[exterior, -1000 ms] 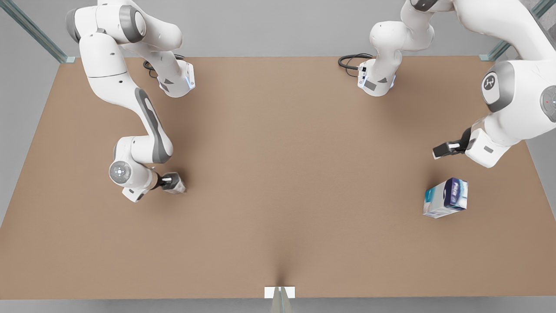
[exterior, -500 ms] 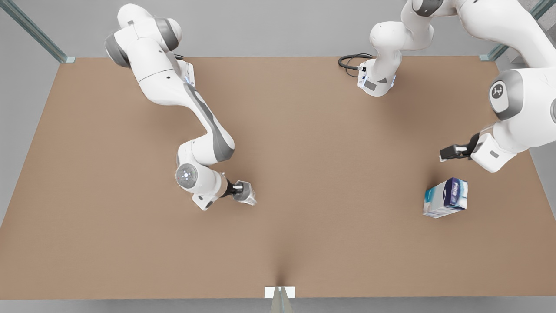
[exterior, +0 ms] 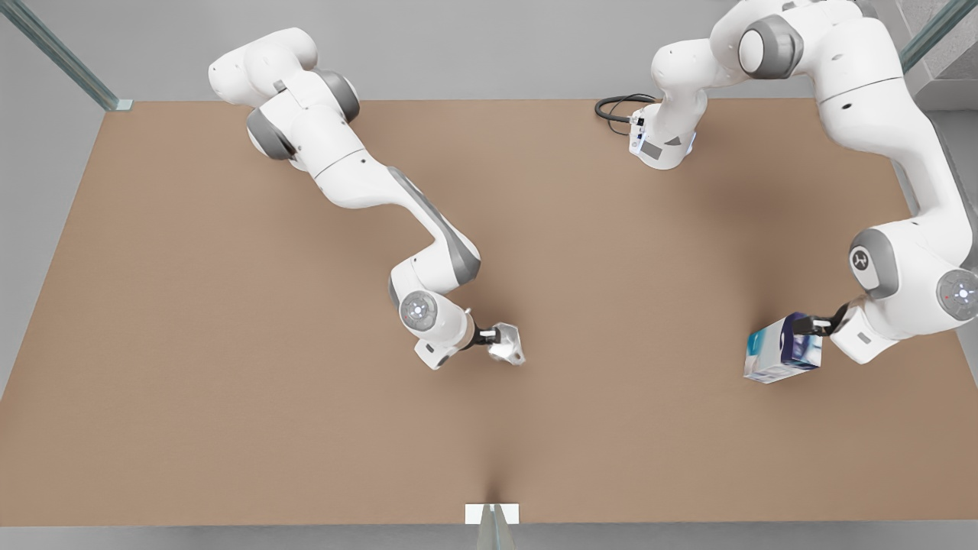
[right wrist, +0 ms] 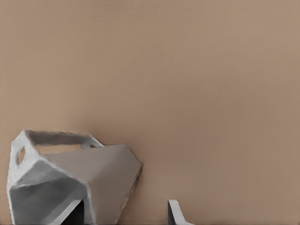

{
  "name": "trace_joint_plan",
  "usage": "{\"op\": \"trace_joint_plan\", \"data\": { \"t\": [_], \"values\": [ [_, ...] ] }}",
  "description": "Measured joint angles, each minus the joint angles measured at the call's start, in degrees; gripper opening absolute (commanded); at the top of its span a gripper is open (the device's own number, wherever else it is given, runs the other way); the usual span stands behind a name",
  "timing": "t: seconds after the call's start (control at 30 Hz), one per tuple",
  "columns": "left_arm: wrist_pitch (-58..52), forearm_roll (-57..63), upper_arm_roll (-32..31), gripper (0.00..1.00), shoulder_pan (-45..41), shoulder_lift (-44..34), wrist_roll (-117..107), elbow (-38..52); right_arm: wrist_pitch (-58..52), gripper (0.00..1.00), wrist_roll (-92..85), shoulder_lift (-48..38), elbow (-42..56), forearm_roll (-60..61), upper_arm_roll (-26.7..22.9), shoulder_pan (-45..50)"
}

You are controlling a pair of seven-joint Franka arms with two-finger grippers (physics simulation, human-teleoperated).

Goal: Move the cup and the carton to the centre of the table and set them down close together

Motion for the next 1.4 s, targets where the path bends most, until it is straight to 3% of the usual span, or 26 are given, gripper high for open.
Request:
{"op": "trace_joint_plan", "data": {
  "t": [0.1, 0.23, 0.33, 0.37, 0.4, 0.47, 0.53, 0.6, 0.77, 0.83, 0.93, 1.1, 1.4],
  "values": [
    [0.05, -0.11, 0.00, 1.00, -0.01, 1.54, 0.10, -0.09, -6.80, 1.00, -0.12, -6.07, 0.07, 2.38, 0.03, -1.25],
    [1.40, -0.16, 0.00, 1.00, 1.14, 3.61, 0.33, -0.09, -15.77, 1.00, -6.07, -11.34, -0.60, -3.30, -1.10, -13.59],
    [1.41, -0.21, 0.00, 1.00, 1.22, 4.31, 0.33, -0.09, -22.33, 1.00, -6.36, -14.85, -0.72, -9.53, -8.90, -18.76],
    [1.41, -0.24, 0.00, 1.00, 1.22, 4.91, 0.33, -0.09, -23.35, 1.00, -7.92, -18.15, -3.19, -9.94, -11.06, -20.38],
    [1.41, -0.27, 0.00, 1.00, 1.22, 5.38, 0.33, -0.09, -23.43, 1.00, -18.36, -23.65, -8.00, -10.37, -11.03, -23.95],
    [1.41, -0.30, 0.00, 1.00, 1.13, 5.98, 0.33, -0.17, -23.29, 1.00, -23.01, -30.08, -12.36, -16.32, -9.20, -26.07],
    [1.32, -0.33, 0.00, 0.61, 1.13, 6.00, 0.33, -0.18, -22.65, 1.00, -22.98, -33.03, -15.24, -17.72, -5.57, -29.82],
    [1.02, -0.33, 0.00, 0.48, 1.13, 6.07, -0.06, -0.18, -23.01, 1.00, -22.60, -32.68, -14.79, -17.87, -5.70, -29.42],
    [0.93, 0.45, -0.22, 0.50, 1.05, 5.59, -4.42, -0.09, -29.67, 1.00, -23.15, -37.71, -15.23, -17.97, -6.50, -29.89],
    [-1.17, 0.66, -0.96, 0.54, 0.11, 1.07, -20.04, -0.08, -29.46, 1.00, -23.15, -37.48, -15.14, -17.90, -6.72, -29.80],
    [-6.63, -2.77, -0.99, 0.55, -13.92, -5.35, -58.98, -0.16, -29.71, 1.00, -23.15, -37.75, -15.14, -17.98, -6.85, -29.92],
    [-6.22, -9.80, -7.98, 0.56, -29.90, -5.51, -91.20, -0.25, -29.62, 1.00, -23.24, -37.31, -15.14, -17.98, -7.64, -30.03],
    [-2.64, -14.89, -15.18, 0.57, -38.31, -4.06, -107.31, -1.66, -29.28, 1.00, -24.12, -37.08, -15.14, -17.98, -8.88, -30.51]
  ]
}}
